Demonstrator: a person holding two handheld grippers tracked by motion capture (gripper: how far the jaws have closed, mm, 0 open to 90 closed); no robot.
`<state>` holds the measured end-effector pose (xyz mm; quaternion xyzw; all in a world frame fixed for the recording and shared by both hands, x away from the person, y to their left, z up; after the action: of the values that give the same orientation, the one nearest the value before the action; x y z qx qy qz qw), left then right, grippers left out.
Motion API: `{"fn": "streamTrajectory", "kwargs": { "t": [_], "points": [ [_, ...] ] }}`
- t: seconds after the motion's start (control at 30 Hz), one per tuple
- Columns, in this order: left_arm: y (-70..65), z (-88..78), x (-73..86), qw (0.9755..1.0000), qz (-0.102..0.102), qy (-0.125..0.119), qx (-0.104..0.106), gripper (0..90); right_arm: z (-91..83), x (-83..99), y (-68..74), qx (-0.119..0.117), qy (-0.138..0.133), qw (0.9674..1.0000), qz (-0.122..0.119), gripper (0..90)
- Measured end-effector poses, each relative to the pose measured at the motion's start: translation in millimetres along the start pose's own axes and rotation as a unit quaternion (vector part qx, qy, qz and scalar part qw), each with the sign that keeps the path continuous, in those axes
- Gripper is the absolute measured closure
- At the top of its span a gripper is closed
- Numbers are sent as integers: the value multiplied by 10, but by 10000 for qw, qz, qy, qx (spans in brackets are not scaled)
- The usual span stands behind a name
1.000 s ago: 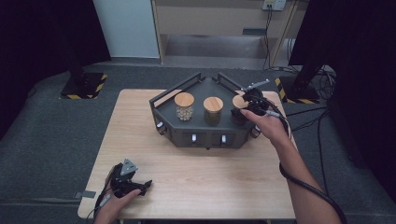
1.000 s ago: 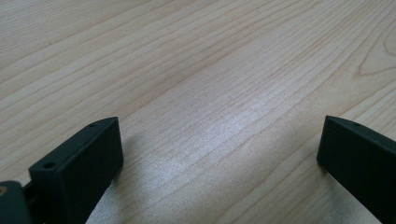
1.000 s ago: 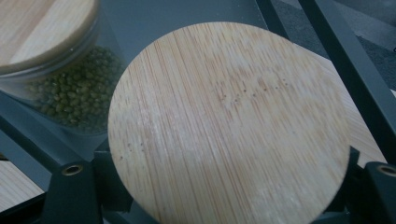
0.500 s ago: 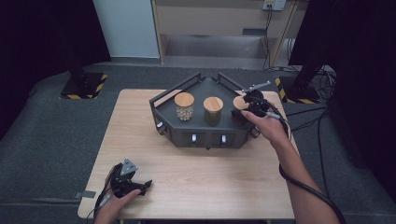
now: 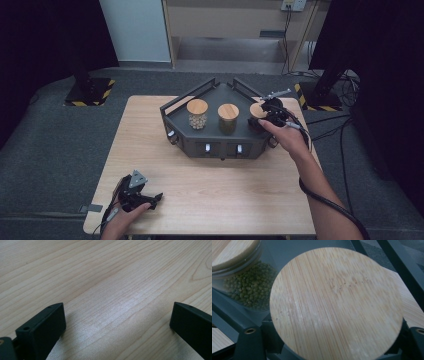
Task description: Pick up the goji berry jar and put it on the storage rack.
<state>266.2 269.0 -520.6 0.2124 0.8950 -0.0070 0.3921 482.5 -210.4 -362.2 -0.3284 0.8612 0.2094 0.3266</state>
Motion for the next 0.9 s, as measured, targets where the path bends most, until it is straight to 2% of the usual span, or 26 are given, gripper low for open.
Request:
{"fn": "streamTrajectory", "kwargs": {
  "t": [0.27,0.47,0.9],
  "points": [
    [0,0,0,10000,1,0,1,0,-66,68,24,7,-151,9999,40,96],
    [0,0,0,10000,1,0,1,0,-214,163,74,11,-320,9995,-58,72],
    [0,0,0,10000,1,-1,0,0,-416,371,179,30,-414,9991,-79,55]
  ]
}}
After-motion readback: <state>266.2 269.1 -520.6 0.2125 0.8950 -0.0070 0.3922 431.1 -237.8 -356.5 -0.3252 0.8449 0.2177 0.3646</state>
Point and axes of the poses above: each handheld gripper's, and its own axes: z roughly forward along the jaws, x roughly out of its underside, y roughly to its left, the point moved 9 cm from there along z, roughly forward along the jaws, and after that the axes turned 12 degrees about -x, right-handed, at the moved point
